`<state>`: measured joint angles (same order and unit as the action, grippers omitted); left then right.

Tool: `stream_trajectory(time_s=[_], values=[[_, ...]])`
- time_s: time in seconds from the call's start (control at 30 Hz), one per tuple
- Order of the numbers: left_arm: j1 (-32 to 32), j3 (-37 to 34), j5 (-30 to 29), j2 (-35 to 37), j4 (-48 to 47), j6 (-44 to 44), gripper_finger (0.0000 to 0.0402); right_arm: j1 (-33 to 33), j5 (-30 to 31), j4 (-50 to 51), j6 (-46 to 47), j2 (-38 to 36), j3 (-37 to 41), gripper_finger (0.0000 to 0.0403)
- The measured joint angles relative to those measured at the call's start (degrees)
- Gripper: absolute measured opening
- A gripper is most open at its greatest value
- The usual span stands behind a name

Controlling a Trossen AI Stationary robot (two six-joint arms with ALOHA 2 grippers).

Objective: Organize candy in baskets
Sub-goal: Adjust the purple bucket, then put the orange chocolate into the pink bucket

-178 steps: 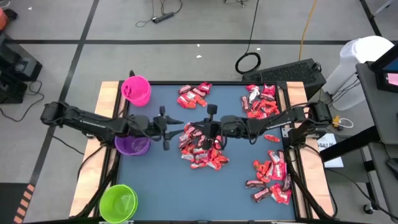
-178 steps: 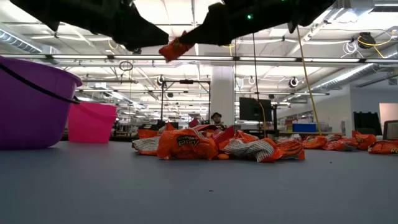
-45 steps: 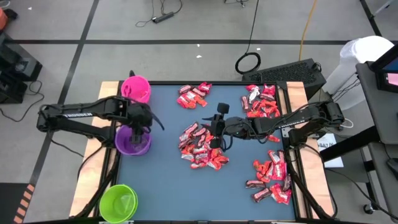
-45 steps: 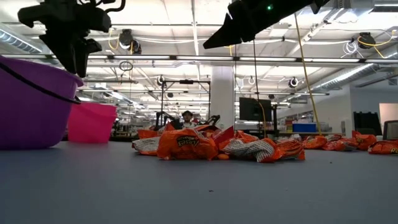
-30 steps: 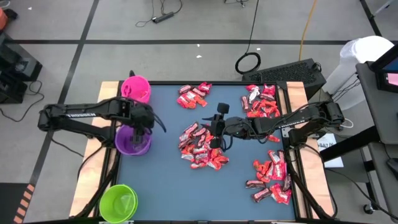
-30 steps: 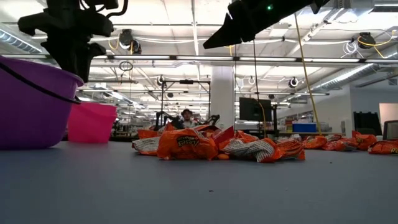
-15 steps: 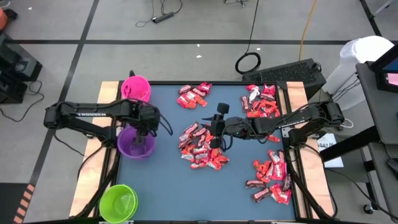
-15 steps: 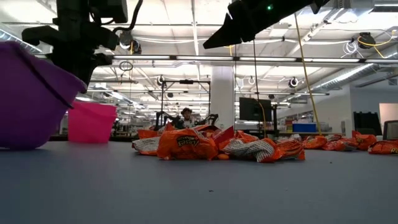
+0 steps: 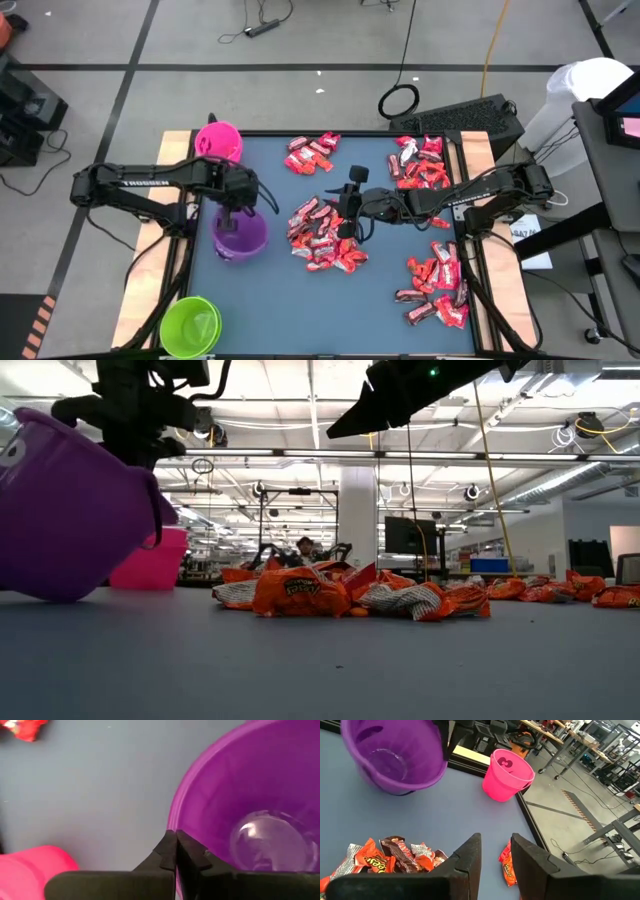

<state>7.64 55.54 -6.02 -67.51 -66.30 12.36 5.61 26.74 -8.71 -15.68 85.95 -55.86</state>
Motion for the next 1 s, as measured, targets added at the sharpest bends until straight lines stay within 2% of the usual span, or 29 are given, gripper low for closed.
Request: stream_trajectory(time_s=[0.07,0.17,0.47,0.8,0.9,1.0], values=[[0.0,0.0,-3.0,0.0,0.0,0.0,0.0002,0.0,0.0,0.0,0.0,0.0,0.0,0.0096],[0.0,0.0,-4.5,0.1,0.9,0.3,0.0002,0.0,0.0,0.0,0.0,0.0,0.0,0.0096],[0.0,0.0,-2.3,2.1,0.0,-0.3,0.0017,0.0,0.0,0.0,0.0,0.0,0.0,0.0096],[0.2,0.0,-1.3,2.2,2.0,-7.9,0.0026,0.0,0.0,0.0,0.0,0.0,0.0,0.0096],[0.2,0.0,-1.3,2.2,2.7,-11.1,0.0045,0.0,0.0,0.0,0.1,0.0,0.0,0.0098],[0.3,0.0,-1.3,2.2,5.4,-14.9,0.0081,0.0,0.0,0.0,1.4,0.0,0.0,0.0112]])
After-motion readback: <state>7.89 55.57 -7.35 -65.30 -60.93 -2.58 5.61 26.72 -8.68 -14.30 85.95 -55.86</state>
